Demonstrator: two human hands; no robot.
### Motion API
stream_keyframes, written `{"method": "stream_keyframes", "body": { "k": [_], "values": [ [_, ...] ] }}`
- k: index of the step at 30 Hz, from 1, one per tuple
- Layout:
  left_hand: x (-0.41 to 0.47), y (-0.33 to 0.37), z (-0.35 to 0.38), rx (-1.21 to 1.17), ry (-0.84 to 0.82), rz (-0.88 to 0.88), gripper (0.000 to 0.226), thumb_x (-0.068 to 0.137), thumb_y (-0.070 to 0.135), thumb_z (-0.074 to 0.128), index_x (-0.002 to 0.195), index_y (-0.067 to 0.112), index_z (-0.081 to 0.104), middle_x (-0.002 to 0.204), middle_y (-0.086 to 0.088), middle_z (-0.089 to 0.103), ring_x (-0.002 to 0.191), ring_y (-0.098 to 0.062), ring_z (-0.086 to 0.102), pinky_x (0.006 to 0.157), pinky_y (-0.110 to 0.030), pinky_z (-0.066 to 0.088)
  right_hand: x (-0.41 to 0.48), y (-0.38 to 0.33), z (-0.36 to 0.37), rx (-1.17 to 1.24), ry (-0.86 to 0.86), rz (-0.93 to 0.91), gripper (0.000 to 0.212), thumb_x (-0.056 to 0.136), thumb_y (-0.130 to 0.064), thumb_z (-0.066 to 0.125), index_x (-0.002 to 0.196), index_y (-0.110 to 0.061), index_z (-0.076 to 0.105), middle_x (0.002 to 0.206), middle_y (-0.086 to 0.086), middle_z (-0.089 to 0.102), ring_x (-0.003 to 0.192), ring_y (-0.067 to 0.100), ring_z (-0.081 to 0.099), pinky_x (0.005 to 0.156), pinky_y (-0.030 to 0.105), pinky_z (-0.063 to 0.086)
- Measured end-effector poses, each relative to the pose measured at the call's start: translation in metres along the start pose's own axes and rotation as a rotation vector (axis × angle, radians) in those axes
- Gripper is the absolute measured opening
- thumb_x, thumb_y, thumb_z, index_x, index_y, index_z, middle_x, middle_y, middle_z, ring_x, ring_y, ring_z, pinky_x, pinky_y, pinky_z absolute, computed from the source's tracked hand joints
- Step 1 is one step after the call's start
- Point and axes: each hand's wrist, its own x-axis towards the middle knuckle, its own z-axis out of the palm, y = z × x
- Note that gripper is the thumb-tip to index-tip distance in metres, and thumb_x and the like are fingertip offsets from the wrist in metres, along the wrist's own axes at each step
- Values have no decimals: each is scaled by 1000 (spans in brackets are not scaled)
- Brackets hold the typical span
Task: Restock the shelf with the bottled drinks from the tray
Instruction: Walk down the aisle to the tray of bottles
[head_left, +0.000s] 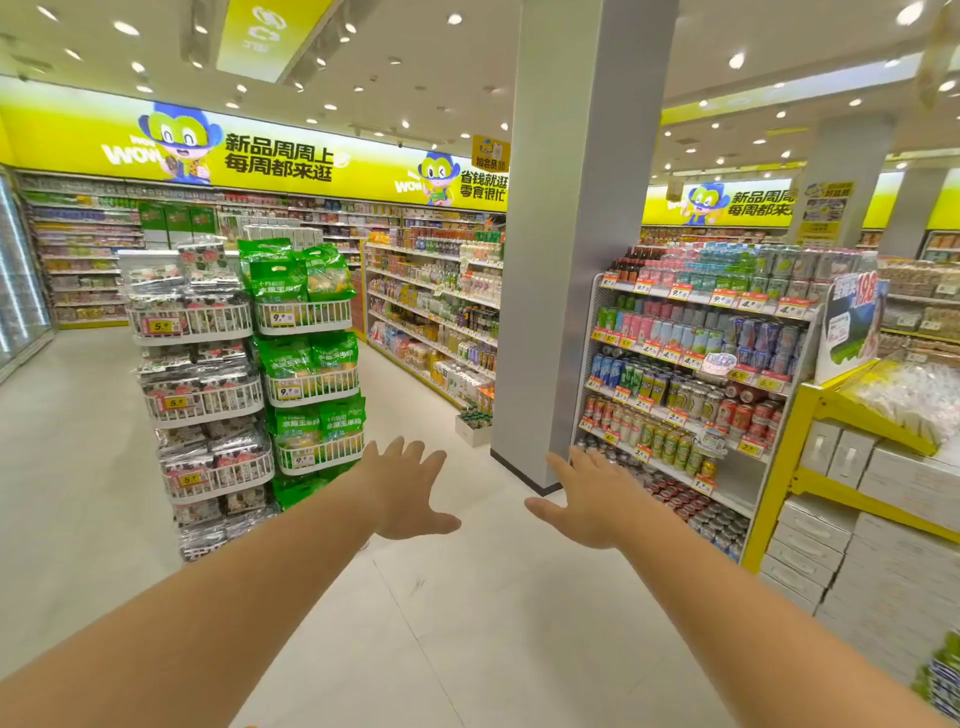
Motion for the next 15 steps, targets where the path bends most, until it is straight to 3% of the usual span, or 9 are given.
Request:
{"method": "stream_keyframes", "body": {
  "k": [6,15],
  "values": [
    [65,-12,6,40,4,-10,97,84,78,36,157,22,5,163,-11,11,150,-35,7,118,-57,12,70,25,11,-36,25,-20,89,86,-80,20,156,-27,9,165,9,12,151,31,9,119,51,15],
    [234,-76,26,11,22,-2,97,85,77,36,157,21,3,164,-10,9,150,-34,6,119,-55,12,244,45,38,-34,10,-3,89,88,-79,24,157,-24,10,165,9,12,150,31,11,120,49,16]
  ]
}}
